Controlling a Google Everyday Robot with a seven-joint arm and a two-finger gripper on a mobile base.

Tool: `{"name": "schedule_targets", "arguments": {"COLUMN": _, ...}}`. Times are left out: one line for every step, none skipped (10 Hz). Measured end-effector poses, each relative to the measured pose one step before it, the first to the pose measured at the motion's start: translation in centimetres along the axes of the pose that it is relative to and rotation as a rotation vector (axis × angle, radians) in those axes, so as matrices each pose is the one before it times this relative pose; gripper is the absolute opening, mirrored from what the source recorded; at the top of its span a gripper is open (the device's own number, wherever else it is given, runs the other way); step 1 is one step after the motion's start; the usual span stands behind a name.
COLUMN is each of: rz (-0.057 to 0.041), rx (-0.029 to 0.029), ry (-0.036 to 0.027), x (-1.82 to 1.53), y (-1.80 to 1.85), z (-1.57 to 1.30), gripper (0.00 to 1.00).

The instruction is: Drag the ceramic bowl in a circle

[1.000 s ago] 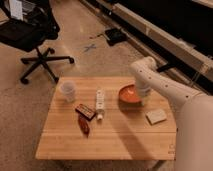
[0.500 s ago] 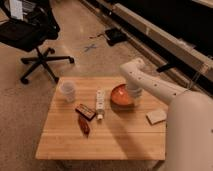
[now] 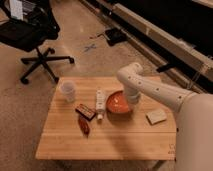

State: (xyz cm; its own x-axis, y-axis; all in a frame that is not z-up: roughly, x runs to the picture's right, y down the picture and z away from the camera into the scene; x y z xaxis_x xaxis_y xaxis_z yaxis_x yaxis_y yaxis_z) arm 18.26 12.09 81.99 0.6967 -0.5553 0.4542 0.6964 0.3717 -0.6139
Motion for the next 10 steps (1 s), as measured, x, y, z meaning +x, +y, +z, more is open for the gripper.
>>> {"name": "schedule_targets", "arguments": {"rz": -0.02027, "rx": -0.00426, "ry": 0.00079, "x": 0.248, "y": 1.257, "z": -0.494, "gripper": 0.19}}
{"name": "schedule_targets", "arguments": {"rz": -0.00975, "rx": -0.00215, "ry": 0.00101, "x": 0.505, "y": 1.362, "z": -0.497, "gripper": 0.19}}
{"name": "schedule_targets", "arguments": {"rz": 0.00284, "rx": -0.00317, "ry": 0.00405, "x": 0.737, "y": 1.115, "z": -0.25, "gripper": 0.19}}
{"name": "schedule_targets", "arguments": {"rz": 0.00226, "rx": 0.00268, "ry": 0.0046, "x": 0.783, "y": 0.797, "z": -0.443, "gripper": 0.19}}
{"name": "schedule_targets", "arguments": {"rz": -0.00112, "rx": 0.00237, "ry": 0.00334, "x": 0.635, "y": 0.321, "z": -0.27, "gripper": 0.19}}
{"name": "schedule_targets", "arguments": {"rz": 0.00254, "rx": -0.0017, "ry": 0.00617, "x": 1.042, "y": 0.486, "z": -0.214, "gripper": 0.2}}
{"name": "schedule_targets", "arguments": {"rz": -0.00583, "rx": -0.0064, "ry": 0.00376, "x": 0.814, "y": -0.238, "z": 0.253, "gripper": 0.26}}
{"name": "schedule_targets", "arguments": {"rz": -0.01077, "rx": -0.00361, "ry": 0.00105, "x": 0.224, "y": -0.697, "z": 0.247, "gripper": 0.34}}
{"name": "schedule_targets", "arguments": {"rz": -0.01802, "rx": -0.00698, "ry": 0.00096, "x": 0.053, "y": -1.254, "z": 0.295, "gripper": 0.44}}
{"name": "schedule_targets", "arguments": {"rz": -0.02837, "rx": -0.01247, "ry": 0.00063, "x": -0.05, "y": -1.711, "z": 0.431, "gripper": 0.56}}
